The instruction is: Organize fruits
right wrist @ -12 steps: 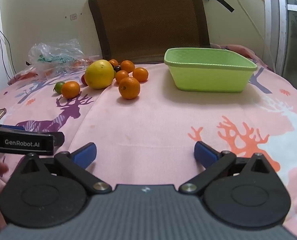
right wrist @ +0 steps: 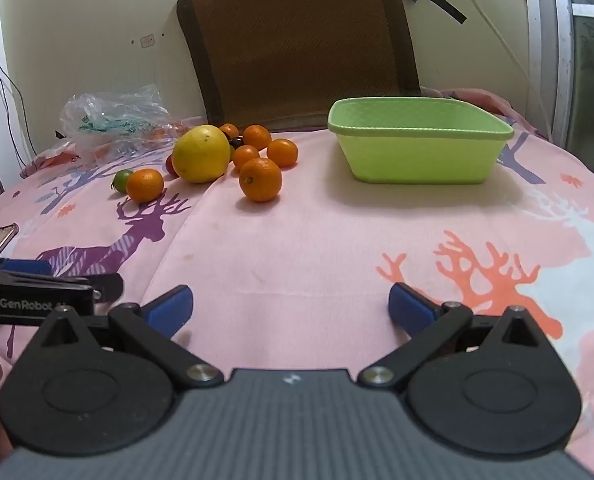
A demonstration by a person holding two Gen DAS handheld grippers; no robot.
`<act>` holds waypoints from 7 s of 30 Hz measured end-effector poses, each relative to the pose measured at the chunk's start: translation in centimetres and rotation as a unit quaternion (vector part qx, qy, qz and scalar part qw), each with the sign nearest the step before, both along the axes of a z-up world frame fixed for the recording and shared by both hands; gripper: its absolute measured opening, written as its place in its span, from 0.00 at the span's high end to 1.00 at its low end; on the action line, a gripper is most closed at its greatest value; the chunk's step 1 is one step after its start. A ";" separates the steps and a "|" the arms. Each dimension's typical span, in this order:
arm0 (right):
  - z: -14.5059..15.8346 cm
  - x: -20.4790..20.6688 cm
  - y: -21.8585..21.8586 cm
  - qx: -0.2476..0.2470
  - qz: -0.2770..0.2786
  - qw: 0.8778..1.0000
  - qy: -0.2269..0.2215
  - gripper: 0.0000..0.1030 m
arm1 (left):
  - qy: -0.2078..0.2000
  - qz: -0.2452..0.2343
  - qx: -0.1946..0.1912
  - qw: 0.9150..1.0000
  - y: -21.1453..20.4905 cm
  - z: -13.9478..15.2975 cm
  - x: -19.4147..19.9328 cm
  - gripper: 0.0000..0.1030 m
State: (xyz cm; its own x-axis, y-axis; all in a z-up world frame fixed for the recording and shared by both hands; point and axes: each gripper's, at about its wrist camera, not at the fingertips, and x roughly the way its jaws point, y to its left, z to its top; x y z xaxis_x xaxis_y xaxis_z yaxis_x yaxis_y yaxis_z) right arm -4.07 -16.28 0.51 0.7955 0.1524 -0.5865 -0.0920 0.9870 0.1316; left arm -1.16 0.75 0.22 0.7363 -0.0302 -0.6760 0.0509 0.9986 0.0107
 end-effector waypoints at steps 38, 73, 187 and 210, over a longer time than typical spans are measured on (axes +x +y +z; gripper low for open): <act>3.7 5.6 7.1 -0.032 0.266 0.963 -0.013 0.81 | -0.082 -0.101 -0.326 0.936 11.2 0.5 2.9 0.07; 2.4 6.5 4.7 0.027 0.213 0.975 -0.056 0.37 | -0.019 -0.153 -0.241 0.958 4.0 2.4 5.2 0.42; -0.2 1.5 0.7 0.056 -0.014 0.998 -0.027 0.38 | -0.078 -0.063 -0.111 0.989 2.0 -0.5 0.7 0.22; 0.9 5.0 2.4 0.032 0.028 0.999 -0.021 0.60 | -0.066 -0.004 -0.148 0.987 7.7 1.2 6.4 0.28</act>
